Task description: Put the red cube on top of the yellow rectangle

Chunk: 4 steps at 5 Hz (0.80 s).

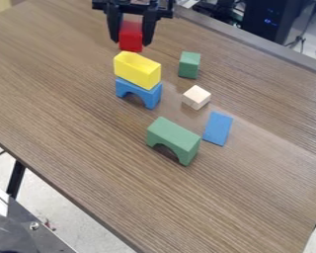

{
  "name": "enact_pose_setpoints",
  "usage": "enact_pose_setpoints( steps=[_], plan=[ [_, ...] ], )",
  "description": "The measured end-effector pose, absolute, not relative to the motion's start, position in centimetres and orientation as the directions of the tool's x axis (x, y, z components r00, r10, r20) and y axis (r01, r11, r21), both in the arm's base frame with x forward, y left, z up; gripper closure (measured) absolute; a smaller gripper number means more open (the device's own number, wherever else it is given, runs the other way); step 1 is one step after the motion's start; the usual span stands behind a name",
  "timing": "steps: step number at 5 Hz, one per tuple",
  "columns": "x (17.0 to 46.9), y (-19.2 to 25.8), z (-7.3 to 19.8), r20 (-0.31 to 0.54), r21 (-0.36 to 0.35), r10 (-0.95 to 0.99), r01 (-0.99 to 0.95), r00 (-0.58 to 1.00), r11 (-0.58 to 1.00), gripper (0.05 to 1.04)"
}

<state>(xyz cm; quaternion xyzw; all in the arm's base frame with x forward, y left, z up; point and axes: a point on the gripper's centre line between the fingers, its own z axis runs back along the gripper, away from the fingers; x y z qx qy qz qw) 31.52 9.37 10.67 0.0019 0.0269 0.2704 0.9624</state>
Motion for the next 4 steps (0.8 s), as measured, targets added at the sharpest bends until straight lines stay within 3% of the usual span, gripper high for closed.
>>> enact_pose_setpoints(
  steps=[4],
  plan=[
    [31.26, 8.63, 9.86, -0.111, -0.002, 0.505, -0.509, 0.856, 0.861, 0.493]
  ],
)
